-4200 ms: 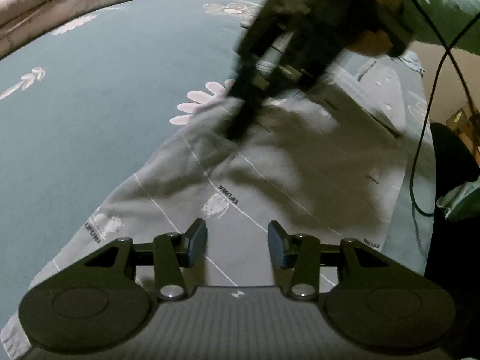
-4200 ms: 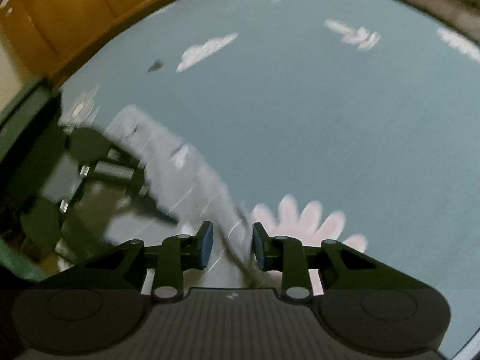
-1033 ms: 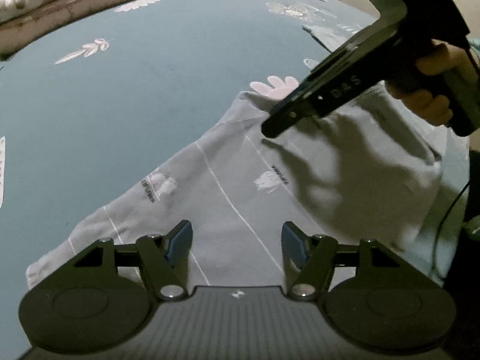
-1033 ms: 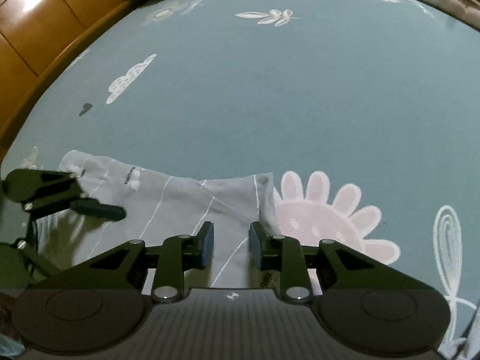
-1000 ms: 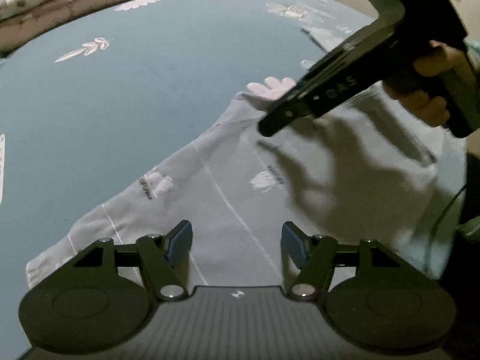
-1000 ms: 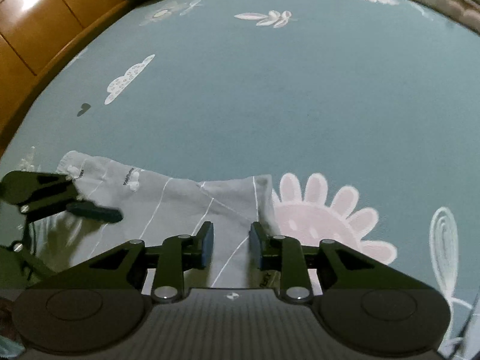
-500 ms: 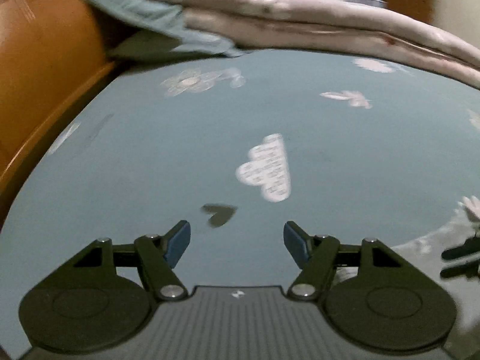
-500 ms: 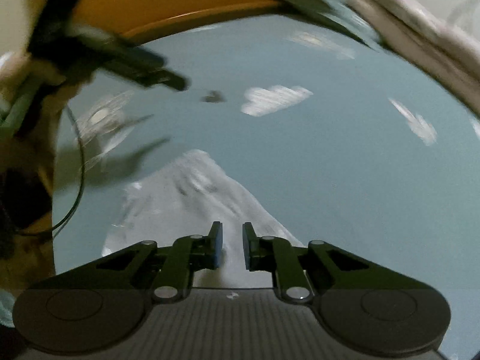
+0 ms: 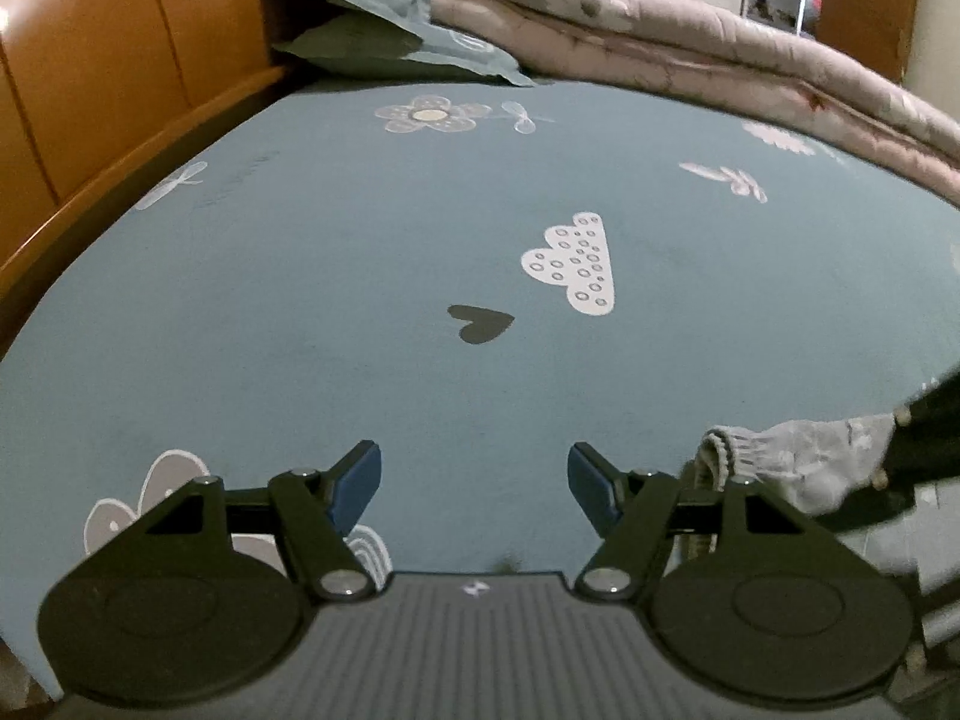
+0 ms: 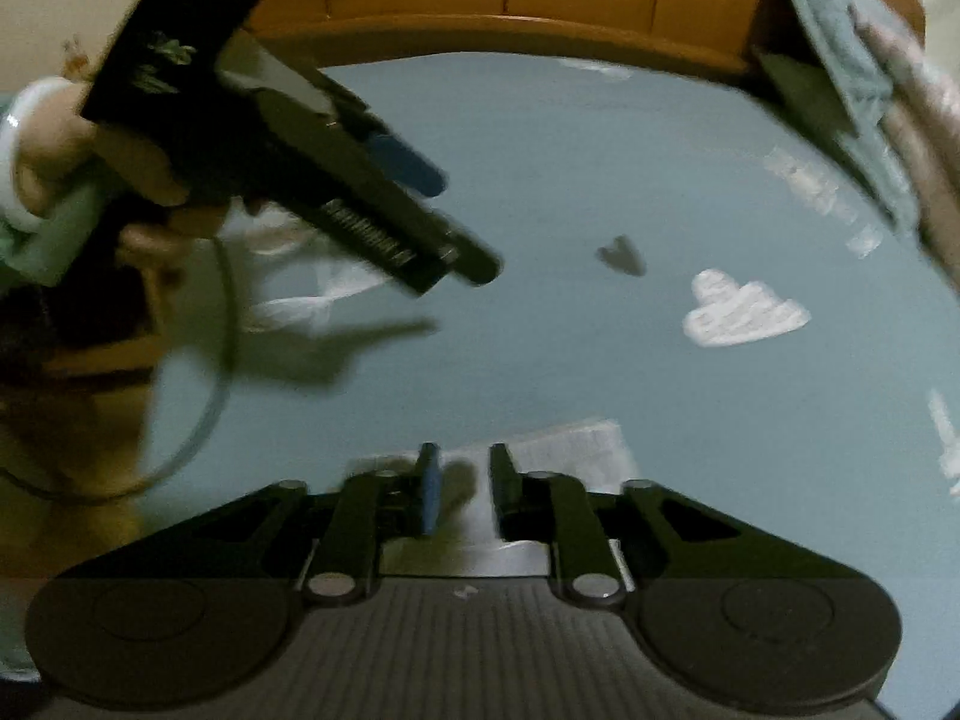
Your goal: Fold clothes
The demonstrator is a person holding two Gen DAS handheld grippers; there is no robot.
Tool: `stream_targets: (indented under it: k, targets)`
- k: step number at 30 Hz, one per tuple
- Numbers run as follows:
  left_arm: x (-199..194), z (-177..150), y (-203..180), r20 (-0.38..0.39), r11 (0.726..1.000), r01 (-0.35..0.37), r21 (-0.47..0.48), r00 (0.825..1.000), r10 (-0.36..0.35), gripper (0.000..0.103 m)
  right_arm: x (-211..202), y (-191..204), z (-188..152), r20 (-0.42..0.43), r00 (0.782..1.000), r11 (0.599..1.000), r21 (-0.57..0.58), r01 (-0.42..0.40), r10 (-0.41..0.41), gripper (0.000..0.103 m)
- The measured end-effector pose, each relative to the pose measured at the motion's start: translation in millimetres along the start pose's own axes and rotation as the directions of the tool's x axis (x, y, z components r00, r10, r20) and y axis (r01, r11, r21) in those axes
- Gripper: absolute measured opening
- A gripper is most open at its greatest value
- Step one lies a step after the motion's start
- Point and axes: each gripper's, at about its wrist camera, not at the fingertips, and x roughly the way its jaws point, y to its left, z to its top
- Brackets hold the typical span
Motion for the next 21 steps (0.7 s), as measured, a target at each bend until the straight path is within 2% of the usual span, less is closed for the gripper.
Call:
stream_targets:
  k: [7,9,10,11,17,21]
  targets:
    - [7.0,0.8,-1.8,-0.002,1.0,0.014,0.007,1.0,-0.014,0.069,27.6,18.8,-8.6,-0.083,0.997,0.996,0.084,0.017,-0.01,0.033]
    - [7.9,0.0,-1.7,-0.007,1.0,0.014,0.01,1.0,-0.014,0.069,32.0,24.8,-10.9,-0.088,0.996,0.996,0.077,0.039,-0.032,0.034]
    - [8.4,-0.4,-1.6,-0.009,1.0,0.015,0.011,1.0,-0.014,0.069,33.6,26.7,-12.1,-0.093,0.995,0.996,0.072,0.054,-0.047,0.027]
    - [8.8,-0.8,-1.6,-0.012,1.0,0.015,0.012,1.0,-0.015,0.069,33.5,27.3,-13.1,-0.096,0.994,0.995,0.074,0.063,-0.056,0.009]
    - [11.5,-3.3,-1.2,-0.026,1.0,0.016,0.019,1.0,-0.015,0.069,19.7,28.3,-9.4,-0.053,0.998,0.997,0.071,0.018,-0.014,0.008]
    - [16.3,-3.4,-4.7,-0.035,0.999,0.022,0.027,0.999,-0.021,0.069,34.0,30.7,-11.1,-0.083,0.996,0.998,0.057,0.017,-0.012,0.011]
